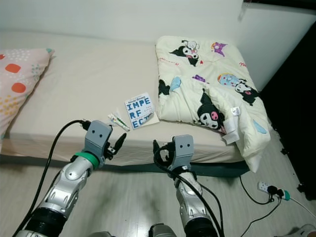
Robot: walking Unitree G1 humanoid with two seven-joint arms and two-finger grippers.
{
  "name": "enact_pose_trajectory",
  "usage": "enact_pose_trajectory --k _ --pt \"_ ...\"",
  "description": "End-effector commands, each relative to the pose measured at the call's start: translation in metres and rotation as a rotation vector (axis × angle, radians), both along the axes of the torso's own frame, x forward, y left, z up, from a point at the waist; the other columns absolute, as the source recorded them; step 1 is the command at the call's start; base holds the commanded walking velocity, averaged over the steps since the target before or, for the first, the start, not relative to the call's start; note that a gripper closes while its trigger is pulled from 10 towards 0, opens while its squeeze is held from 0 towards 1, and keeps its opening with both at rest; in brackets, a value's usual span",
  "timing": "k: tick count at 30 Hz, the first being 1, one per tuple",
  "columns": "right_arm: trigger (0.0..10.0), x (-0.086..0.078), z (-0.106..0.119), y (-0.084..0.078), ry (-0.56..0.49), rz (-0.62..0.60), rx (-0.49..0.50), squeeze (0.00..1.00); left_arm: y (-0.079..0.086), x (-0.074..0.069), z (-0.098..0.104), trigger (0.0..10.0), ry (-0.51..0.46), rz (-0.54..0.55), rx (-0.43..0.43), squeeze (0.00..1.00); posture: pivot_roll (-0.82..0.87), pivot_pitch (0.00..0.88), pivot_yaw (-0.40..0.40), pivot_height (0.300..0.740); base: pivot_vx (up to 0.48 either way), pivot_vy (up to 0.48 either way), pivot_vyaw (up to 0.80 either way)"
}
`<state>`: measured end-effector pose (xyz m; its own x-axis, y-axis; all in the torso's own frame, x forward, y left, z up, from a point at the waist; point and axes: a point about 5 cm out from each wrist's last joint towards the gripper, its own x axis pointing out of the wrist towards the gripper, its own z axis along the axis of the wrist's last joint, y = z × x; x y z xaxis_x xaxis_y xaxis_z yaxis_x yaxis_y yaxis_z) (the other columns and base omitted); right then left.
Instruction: Clean up the room
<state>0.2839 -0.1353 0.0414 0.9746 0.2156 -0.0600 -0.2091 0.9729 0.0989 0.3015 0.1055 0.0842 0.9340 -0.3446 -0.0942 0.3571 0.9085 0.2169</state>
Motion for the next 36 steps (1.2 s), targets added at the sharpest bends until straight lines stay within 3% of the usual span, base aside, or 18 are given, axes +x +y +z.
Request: enact_pose_trajectory --k 1,17,36 --pt "10.0 -0.0016 -0.0039 0.0001 0.022 -0.007 0.003 0.00 0.0004 -0.0009 -0.0005 10.0 0.001 -0.008 -0.001 0.00 0.00 0.000 0.031 0.740 0.000 0.000 0.00" --pt "10.0 -0.0018 -0.0042 0.0001 0.023 -0.007 0.005 0.00 0.0009 -0.0002 -0.0008 10.0 0.013 0.004 -0.014 0.00 0.00 0.000 0.031 0.740 0.000 0.000 0.00" --pt "10.0 -0.0018 -0.0043 0.0010 0.024 -0.004 0.006 0.00 0.0009 0.0005 0.0011 10.0 0.014 0.010 -0.029 0.00 0.00 0.000 0.029 0.740 0.000 0.398 0.00"
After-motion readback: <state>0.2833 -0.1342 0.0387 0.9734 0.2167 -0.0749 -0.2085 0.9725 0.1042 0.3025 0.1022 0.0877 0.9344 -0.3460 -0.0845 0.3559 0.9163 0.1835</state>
